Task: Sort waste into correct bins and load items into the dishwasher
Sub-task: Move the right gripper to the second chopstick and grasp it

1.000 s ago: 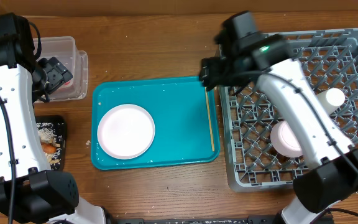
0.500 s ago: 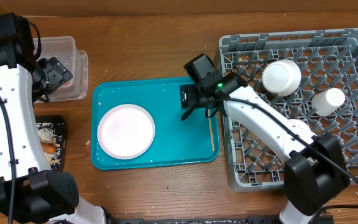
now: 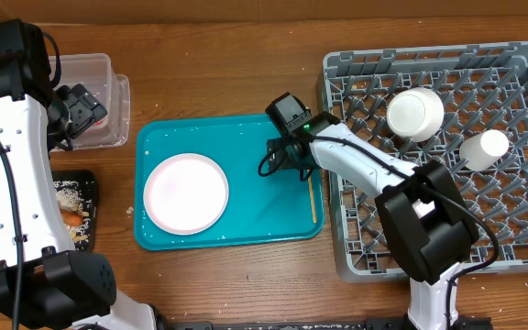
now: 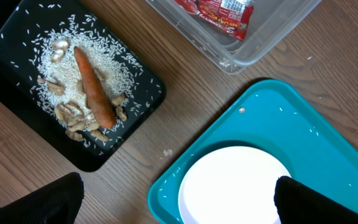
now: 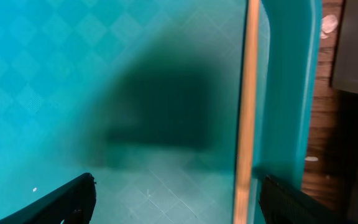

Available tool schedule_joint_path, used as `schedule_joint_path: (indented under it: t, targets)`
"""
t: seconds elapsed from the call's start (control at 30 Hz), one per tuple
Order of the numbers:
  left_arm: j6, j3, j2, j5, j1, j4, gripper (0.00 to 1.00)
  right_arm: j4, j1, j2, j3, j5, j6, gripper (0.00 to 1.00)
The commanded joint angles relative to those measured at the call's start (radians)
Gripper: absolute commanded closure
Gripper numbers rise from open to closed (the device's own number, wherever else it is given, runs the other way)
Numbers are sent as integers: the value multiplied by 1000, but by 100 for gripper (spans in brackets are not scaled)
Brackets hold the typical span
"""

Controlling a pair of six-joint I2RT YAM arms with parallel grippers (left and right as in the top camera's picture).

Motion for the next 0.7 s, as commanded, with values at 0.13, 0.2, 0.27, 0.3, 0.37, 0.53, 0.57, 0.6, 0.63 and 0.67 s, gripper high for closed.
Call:
schedule_joint_path:
  t: [0.13, 0.2, 0.27, 0.3, 0.37, 0.53, 0.57, 0.6, 0.63, 0.67]
  targets:
    - [3, 14, -16, -3, 0, -2, 0, 13, -2, 21, -5, -17, 2, 13]
    - [4, 14, -16, -3, 0, -2, 0, 16, -2, 30, -5, -47, 3, 13]
    - [3, 14, -16, -3, 0, -2, 0, 19, -2, 33, -5, -84, 11, 14]
    - [3, 14, -16, -3, 0, -2, 0, 23, -2, 40, -5, -106, 44, 16]
    - [4, 14, -16, -3, 0, -2, 0, 22, 1, 55, -5, -100, 58, 17]
    - [4, 14, -16, -3, 0, -2, 0, 18, 1, 60, -5, -135, 59, 19]
    - [3, 14, -16, -3, 0, -2, 0, 14, 2, 60, -5, -148, 60, 20]
    - [3, 14, -16, -3, 0, -2, 0, 2, 9, 60, -5, -150, 62, 35]
    - [4, 14, -16, -3, 0, -2, 0, -2, 13, 60, -5, -147, 62, 43]
    - [3, 14, -16, -3, 0, -2, 0, -3, 19, 60, -5, -145, 61, 57]
